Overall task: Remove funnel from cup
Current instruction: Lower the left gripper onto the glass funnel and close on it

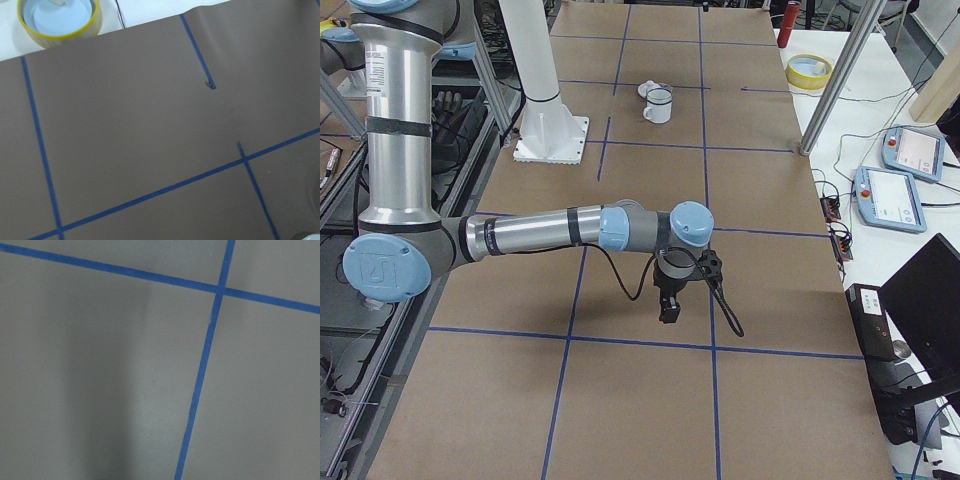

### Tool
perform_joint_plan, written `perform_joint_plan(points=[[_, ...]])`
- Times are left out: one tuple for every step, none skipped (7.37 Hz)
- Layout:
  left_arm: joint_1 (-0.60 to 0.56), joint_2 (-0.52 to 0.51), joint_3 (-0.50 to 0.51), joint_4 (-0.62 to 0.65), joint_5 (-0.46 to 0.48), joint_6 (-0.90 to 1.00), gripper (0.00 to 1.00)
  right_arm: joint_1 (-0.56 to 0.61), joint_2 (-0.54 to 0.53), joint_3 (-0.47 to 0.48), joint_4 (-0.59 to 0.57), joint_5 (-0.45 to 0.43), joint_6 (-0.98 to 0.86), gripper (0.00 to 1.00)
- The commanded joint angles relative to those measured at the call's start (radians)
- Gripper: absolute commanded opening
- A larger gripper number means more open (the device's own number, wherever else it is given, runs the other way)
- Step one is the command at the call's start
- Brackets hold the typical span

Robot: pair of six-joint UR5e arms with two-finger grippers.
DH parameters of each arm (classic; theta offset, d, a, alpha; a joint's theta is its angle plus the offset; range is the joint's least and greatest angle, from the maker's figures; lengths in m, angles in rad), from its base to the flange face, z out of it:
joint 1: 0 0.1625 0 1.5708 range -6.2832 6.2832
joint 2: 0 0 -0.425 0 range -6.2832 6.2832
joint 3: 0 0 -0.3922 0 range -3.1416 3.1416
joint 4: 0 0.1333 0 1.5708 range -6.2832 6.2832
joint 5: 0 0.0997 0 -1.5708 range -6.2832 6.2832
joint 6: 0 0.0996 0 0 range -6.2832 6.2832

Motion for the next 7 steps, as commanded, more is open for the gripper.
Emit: perform_joint_plan(points=[[0.252,-0.117,-0.011,0.003,0.153,-0.387,1.00,0.000,0.001,0.000,0.000,0.000,0.001,1.00],[0.343,-0.155,-0.011,0.037,0.212,-0.490,1.00,0.000,0.001,-0.001,0.000,0.000,0.000,1.00],[0.418,-0.201,-0.009,0.096,0.255,-0.547,1.00,0.000,0.001,0.000,0.000,0.000,0.000,1.00],[0.480,-0.235,0.003,0.112,0.265,-0.601,1.00,0.000,0.000,0.000,0.000,0.000,0.000,1.00],[0.532,-0.244,0.009,0.112,0.271,-0.646,1.00,0.000,0.000,0.000,0.000,0.000,0.000,1.00],[0.572,-0.272,0.052,0.112,0.325,-0.675,1.00,0.000,0.000,0.000,0.000,0.000,0.000,1.00],[0.610,-0.296,0.119,0.111,0.359,-0.686,1.00,0.000,0.000,0.000,0.000,0.000,0.000,1.00]])
